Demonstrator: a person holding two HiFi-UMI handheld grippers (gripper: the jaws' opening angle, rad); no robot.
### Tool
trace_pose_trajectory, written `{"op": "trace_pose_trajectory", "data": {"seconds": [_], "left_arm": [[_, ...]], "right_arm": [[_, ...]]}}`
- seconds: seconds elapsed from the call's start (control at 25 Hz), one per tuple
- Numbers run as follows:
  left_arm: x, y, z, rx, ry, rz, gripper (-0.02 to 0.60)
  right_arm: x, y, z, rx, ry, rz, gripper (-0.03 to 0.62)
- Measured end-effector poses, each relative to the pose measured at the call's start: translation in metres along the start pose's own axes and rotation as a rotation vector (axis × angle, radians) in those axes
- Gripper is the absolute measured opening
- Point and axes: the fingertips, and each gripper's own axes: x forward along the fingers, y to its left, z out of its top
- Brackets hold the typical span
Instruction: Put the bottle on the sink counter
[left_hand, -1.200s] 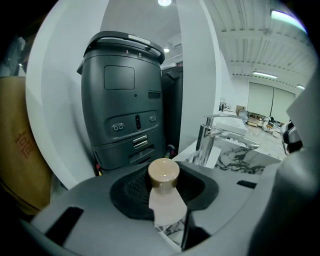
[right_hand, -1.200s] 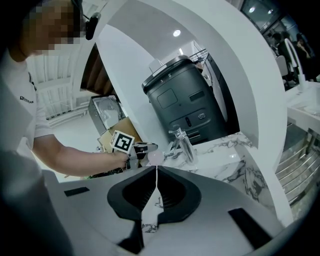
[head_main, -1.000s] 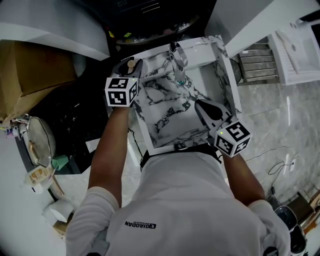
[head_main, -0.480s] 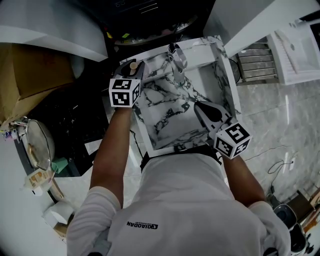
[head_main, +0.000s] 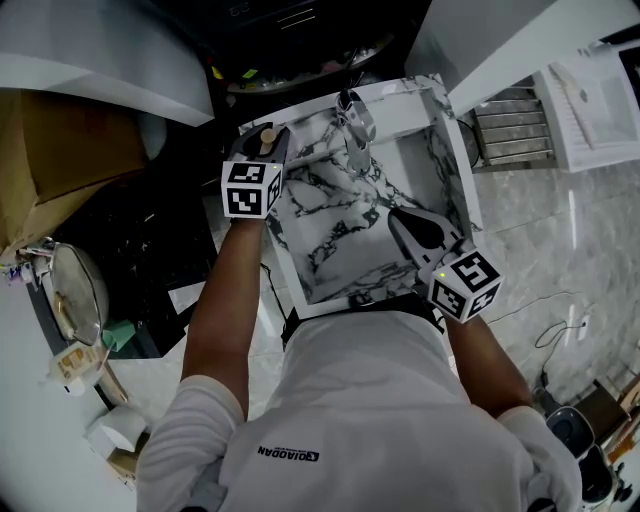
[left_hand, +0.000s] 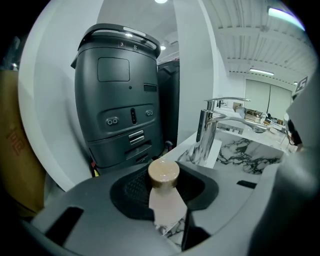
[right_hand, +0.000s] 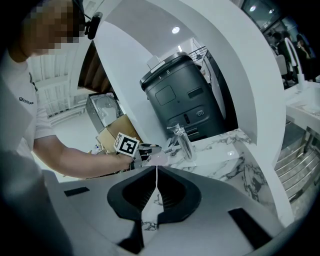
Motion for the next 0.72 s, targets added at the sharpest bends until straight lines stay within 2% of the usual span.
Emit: {"op": "trace_pose_trajectory", "data": {"seconds": [0.72], "left_arm": [[0.0008, 0.003, -0.0075, -0.001, -0.034, -0.001, 0.129]], "right_arm": [[0.0006, -0.0014, -0.0048, 0.002, 0.007, 0.001, 0.041]]}}
